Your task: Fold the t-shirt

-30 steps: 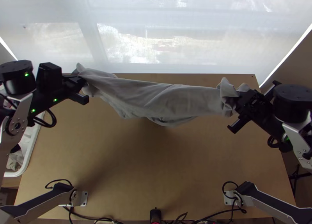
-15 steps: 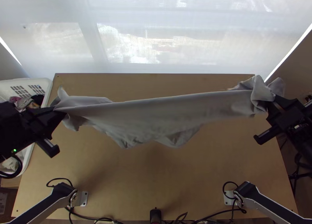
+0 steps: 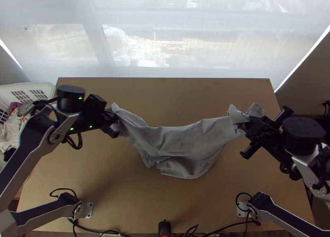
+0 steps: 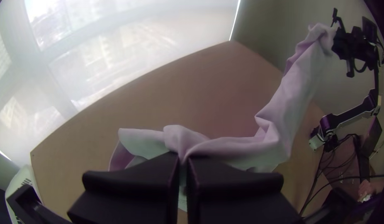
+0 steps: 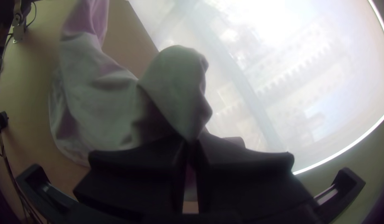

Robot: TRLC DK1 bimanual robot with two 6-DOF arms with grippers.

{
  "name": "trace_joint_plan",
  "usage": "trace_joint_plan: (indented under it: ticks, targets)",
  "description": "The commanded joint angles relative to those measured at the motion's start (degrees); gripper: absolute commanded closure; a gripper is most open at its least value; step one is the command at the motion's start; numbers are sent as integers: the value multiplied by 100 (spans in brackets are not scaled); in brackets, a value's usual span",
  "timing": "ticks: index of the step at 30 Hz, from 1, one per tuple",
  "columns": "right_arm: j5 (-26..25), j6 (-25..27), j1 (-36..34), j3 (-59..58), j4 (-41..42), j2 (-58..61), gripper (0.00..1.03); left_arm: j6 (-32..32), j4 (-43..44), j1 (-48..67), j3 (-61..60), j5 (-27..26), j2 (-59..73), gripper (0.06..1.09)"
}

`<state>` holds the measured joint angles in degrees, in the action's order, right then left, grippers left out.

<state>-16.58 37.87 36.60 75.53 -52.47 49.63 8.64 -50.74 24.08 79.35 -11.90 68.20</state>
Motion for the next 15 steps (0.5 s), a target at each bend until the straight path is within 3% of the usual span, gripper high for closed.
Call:
trace_joint_plan:
  ticks: [1, 9, 10, 13, 14, 15]
  targets:
    - [366, -227, -267, -952, 492, 311, 100, 67, 1268, 1, -684, 162, 1731, 105]
    - [656, -157, -1331, -2024, 1626, 434, 100, 76, 2235, -201, -464, 997, 3155, 105]
    - [665, -192, -1445, -2103, 1705, 469, 100, 76, 2262, -210, -394, 1006, 3261, 98]
    - [700, -377, -1621, -2262, 1854, 539, 100, 50, 2218, -193, -174, 997, 3375, 36]
    - [709, -438, -1674, -2297, 1872, 557, 100, 58, 2165, -158, -87, 997, 3366, 26]
    - [744, -447, -1753, -2332, 1898, 557, 100, 58, 2042, -122, 19, 997, 3331, 23]
